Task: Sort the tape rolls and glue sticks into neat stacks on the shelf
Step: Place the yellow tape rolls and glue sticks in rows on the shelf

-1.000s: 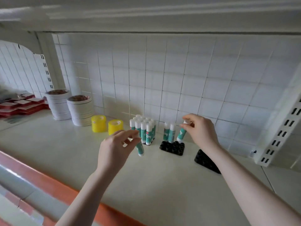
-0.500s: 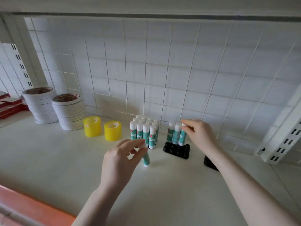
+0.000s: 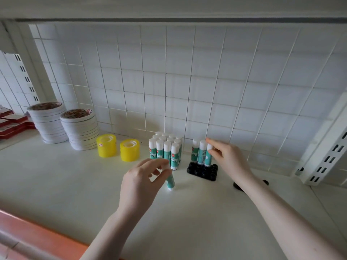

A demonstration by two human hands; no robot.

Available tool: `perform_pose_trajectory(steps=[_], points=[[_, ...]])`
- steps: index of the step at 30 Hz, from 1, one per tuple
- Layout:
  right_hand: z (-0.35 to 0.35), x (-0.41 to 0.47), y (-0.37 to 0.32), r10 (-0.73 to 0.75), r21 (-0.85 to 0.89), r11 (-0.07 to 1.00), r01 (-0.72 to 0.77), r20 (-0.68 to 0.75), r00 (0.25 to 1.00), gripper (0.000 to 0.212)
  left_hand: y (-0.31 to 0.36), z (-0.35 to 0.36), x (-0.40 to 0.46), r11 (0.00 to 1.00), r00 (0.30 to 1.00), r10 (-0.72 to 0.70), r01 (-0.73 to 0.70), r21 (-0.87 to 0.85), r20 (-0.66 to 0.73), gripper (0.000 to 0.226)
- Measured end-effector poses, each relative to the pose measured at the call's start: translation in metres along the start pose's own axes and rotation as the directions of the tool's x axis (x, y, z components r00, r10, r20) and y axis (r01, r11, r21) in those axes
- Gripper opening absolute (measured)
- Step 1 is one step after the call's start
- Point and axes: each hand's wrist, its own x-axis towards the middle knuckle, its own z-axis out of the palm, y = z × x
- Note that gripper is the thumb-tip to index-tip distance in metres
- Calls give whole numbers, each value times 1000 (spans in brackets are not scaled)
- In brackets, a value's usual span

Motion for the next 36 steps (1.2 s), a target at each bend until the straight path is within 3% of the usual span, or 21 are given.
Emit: perform_pose_trajectory(steps=[3,9,16,23,36], points=[[-12,-7,0,-7,-11,1000,7,-10,1000,48,5,-1,4,1000,1000,21,-21,-5,9,15],[-49,-26,17,53,-184,981,-60,-40,998,34,26,5,33,993,989,121,-121,-3,84,11],[-78,-57,36,200,-296,939,-173,63,978,24,58,36,72,977,953,199,-210,23,230,9],[-84,-75,49,208,-369,913,-171,62,976,29,72,77,99,943,898,288,-326,64,332,14],[-82,-78,55,195,-376,913,-158,61,979,31,56,112,94,949,861,228,-301,94,455,15]])
